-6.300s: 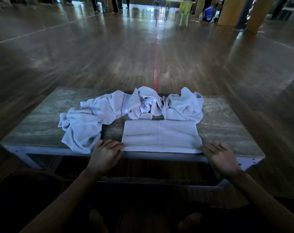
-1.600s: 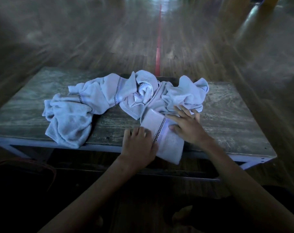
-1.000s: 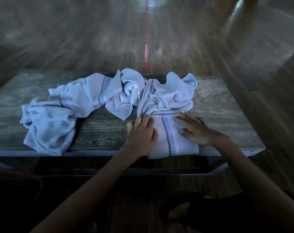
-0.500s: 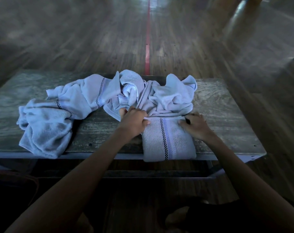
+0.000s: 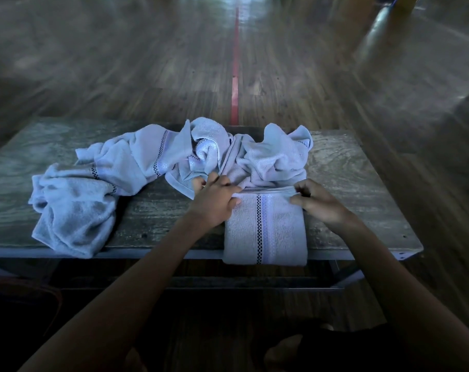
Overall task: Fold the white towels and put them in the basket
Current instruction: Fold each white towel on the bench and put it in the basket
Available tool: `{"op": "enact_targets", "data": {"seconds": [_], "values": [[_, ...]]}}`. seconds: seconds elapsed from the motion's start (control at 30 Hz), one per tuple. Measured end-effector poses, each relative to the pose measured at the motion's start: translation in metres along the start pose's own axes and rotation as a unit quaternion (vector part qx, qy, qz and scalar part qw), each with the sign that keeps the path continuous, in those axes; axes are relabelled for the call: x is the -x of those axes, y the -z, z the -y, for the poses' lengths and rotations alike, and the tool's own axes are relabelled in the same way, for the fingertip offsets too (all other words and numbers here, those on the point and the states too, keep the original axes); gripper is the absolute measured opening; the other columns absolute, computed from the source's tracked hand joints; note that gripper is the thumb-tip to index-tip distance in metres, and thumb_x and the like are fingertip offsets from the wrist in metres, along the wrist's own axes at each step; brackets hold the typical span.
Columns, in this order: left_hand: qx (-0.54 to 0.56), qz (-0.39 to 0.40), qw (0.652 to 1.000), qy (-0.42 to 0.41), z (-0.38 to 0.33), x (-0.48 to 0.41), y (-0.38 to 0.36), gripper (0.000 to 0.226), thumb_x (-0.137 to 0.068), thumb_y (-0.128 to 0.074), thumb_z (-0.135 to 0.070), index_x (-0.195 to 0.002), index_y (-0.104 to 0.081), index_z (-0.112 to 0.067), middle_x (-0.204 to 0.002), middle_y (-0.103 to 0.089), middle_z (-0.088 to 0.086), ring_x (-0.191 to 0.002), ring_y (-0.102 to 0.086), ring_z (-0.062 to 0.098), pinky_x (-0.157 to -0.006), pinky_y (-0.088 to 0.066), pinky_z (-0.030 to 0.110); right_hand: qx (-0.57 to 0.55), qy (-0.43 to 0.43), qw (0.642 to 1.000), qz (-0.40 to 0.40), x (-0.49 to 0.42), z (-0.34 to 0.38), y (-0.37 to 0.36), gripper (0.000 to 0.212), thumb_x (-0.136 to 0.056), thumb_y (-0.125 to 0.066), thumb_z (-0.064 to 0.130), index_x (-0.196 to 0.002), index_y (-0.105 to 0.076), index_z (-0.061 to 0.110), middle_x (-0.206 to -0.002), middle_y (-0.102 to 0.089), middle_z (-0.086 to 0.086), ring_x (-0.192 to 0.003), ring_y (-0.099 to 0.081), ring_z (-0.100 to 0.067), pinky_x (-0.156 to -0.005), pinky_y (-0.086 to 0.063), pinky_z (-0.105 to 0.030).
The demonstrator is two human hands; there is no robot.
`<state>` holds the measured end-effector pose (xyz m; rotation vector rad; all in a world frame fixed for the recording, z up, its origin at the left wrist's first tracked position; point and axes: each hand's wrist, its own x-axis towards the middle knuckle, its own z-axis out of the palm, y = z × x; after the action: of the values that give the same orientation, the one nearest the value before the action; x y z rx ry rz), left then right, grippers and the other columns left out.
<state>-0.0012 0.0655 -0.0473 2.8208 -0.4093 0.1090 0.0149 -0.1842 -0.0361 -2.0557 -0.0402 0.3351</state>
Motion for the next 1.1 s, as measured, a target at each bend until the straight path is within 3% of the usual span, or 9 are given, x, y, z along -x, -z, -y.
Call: {"op": "enact_targets", "data": {"seconds": [0.2,0.33,0.4,0.47,0.57,0.73,0.83,0.93,1.1], "values": [[0.039,-0.018,0.999,-0.031,-0.013,-0.007,-0.002,0.027,-0.092,-0.053,-0.036,-0.116,-0.061,-0.025,-0.118,-0.053,-0.008,-0.124,-0.028,0.015,-0.102,-0.011,0.038,-0.053,0.043,0.997,0.02,0.016,0.004,0.023,0.022,-0.088,-0.058,0.003,-0.11,-0.061,0.008,-0.11,-0.064,-0.016,-0.096,-0.06,-0.021,-0.082,-0.047,-0.035],[0.188,-0.039,0.981,-0.014,-0.017,-0.01,-0.006,0.013,-0.088,-0.057,-0.036,-0.099,-0.061,-0.029,-0.078,-0.052,-0.024,-0.106,-0.041,0.013,-0.099,-0.03,0.053,-0.094,0.061,0.994,0.019,0.023,0.005,0.039,0.021,-0.089,-0.057,0.003,-0.109,-0.061,0.006,-0.107,-0.064,-0.014,-0.097,-0.061,-0.021,-0.085,-0.047,-0.035],[0.239,-0.032,0.971,-0.009,-0.018,-0.011,-0.007,0.014,-0.084,-0.051,-0.046,-0.093,-0.057,-0.037,-0.072,-0.054,-0.023,-0.092,-0.051,0.009,-0.094,-0.037,0.055,-0.109,0.056,0.992,0.031,0.025,0.004,0.045,0.023,-0.089,-0.057,0.005,-0.112,-0.06,0.004,-0.108,-0.066,-0.011,-0.1,-0.063,-0.019,-0.088,-0.049,-0.033],[0.274,-0.007,0.962,-0.005,-0.021,-0.013,-0.006,0.018,-0.084,-0.049,-0.048,-0.095,-0.057,-0.036,-0.08,-0.063,-0.018,-0.084,-0.059,0.008,-0.093,-0.043,0.044,-0.113,0.038,0.992,0.042,0.025,0.0,0.051,0.024,-0.089,-0.058,0.006,-0.113,-0.06,0.003,-0.107,-0.066,-0.007,-0.1,-0.064,-0.018,-0.088,-0.051,-0.034],[0.309,0.022,0.951,0.001,-0.031,-0.017,-0.005,0.018,-0.092,-0.057,-0.026,-0.104,-0.063,-0.013,-0.092,-0.066,-0.004,-0.083,-0.059,0.01,-0.075,-0.042,0.015,-0.098,-0.001,0.994,0.055,0.023,-0.007,0.061,0.022,-0.09,-0.058,0.007,-0.11,-0.059,-0.001,-0.102,-0.066,-0.007,-0.099,-0.063,-0.023,-0.085,-0.05,-0.039],[0.259,0.018,0.965,0.026,-0.059,-0.028,-0.021,0.013,-0.093,-0.056,-0.02,-0.096,-0.063,-0.01,-0.076,-0.06,-0.005,-0.067,-0.055,0.009,-0.062,-0.04,0.024,0.009,-0.047,0.999,-0.001,0.019,-0.023,0.071,0.012,-0.089,-0.062,0.009,-0.1,-0.062,0.005,-0.101,-0.064,-0.013,-0.092,-0.06,-0.022,-0.078,-0.048,-0.035],[0.186,-0.017,0.982,0.02,-0.065,-0.029,-0.033,0.01,-0.089,-0.06,-0.02,-0.092,-0.066,-0.013,-0.086,-0.065,-0.001,-0.081,-0.06,0.018,-0.071,-0.047,0.031,0.111,-0.024,0.992,-0.054,0.017,-0.031,0.063,0.017,-0.083,-0.069,0.011,-0.096,-0.061,0.018,-0.094,-0.062,0.001,-0.09,-0.058,-0.015,-0.073,-0.045,-0.026],[0.146,-0.057,0.988,0.006,-0.064,-0.029,-0.035,0.012,-0.087,-0.063,-0.019,-0.096,-0.069,-0.014,-0.098,-0.065,0.002,-0.089,-0.06,0.021,-0.079,-0.047,0.033,0.12,-0.007,0.987,-0.104,0.017,-0.033,0.061,0.027,-0.075,-0.077,0.013,-0.096,-0.06,0.013,-0.087,-0.06,0.0,-0.079,-0.055,-0.008,-0.065,-0.041,-0.02],[0.149,-0.087,0.985,-0.007,-0.063,-0.027,-0.034,0.01,-0.087,-0.062,-0.018,-0.09,-0.07,-0.012,-0.088,-0.07,0.002,-0.085,-0.063,0.019,-0.076,-0.047,0.032,0.148,0.031,0.983,-0.104,0.017,-0.028,0.068,0.015,-0.075,-0.076,0.008,-0.076,-0.062,0.014,-0.077,-0.066,-0.003,-0.069,-0.059,-0.012,-0.059,-0.043,-0.02]]}}
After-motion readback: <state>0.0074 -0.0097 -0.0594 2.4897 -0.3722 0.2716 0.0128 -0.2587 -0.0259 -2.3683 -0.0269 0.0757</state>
